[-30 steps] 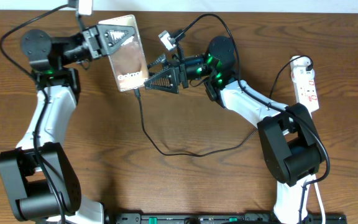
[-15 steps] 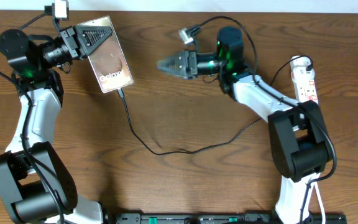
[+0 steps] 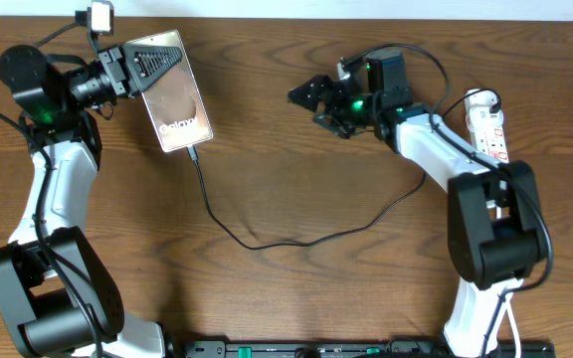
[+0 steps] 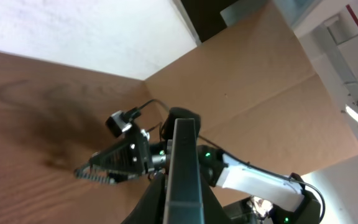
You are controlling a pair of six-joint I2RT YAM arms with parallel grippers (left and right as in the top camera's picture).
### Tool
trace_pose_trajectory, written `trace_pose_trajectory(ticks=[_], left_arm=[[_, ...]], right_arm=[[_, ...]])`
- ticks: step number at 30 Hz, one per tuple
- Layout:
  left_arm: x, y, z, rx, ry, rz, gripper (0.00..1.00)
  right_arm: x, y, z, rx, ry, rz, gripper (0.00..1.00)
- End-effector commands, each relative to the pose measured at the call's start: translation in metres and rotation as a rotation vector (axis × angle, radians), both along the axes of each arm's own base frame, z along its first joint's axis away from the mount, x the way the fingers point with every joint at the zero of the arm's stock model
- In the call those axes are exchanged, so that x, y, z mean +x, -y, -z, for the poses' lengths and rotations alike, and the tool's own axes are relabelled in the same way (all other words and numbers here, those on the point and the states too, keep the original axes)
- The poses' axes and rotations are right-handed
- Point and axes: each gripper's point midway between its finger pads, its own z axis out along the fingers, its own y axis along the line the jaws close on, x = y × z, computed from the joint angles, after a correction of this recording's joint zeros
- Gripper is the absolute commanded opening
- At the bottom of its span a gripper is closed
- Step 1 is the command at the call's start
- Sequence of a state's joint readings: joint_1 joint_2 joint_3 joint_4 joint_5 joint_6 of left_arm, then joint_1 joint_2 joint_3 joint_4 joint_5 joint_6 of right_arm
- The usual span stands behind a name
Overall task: Plug charger to phone and switch on socket
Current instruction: 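Open the right gripper and withdraw it to the upper right, then lower the plugged phone toward the table with the left gripper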
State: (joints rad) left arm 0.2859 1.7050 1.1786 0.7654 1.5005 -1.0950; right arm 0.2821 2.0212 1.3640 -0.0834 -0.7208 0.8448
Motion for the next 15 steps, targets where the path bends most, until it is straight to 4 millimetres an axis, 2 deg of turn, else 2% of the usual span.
trace_pose_trajectory(ticks=[1,5,10,15], left_arm=[[-0.008,0.004,-0.007,0.039,0.078,0.024,0.07],[-0.001,0.0,0.019,0.036,0.005,-0.027,0.07],[0.007,-0.007,0.072,0.07,-0.138,-0.145,0.08],[0.006,-0.015,0.121,0.139,-0.266,-0.249,0.07]], right_arm=[[0.014,0.026,-0.048,-0.136,0.196,0.084,0.99],[0.001,0.045,-0.075,-0.246,0.247,0.117,0.99],[-0.017,0.06,-0.105,-0.33,0.3,0.146,0.99],[-0.032,0.072,-0.113,-0.392,0.296,0.156,0.99]])
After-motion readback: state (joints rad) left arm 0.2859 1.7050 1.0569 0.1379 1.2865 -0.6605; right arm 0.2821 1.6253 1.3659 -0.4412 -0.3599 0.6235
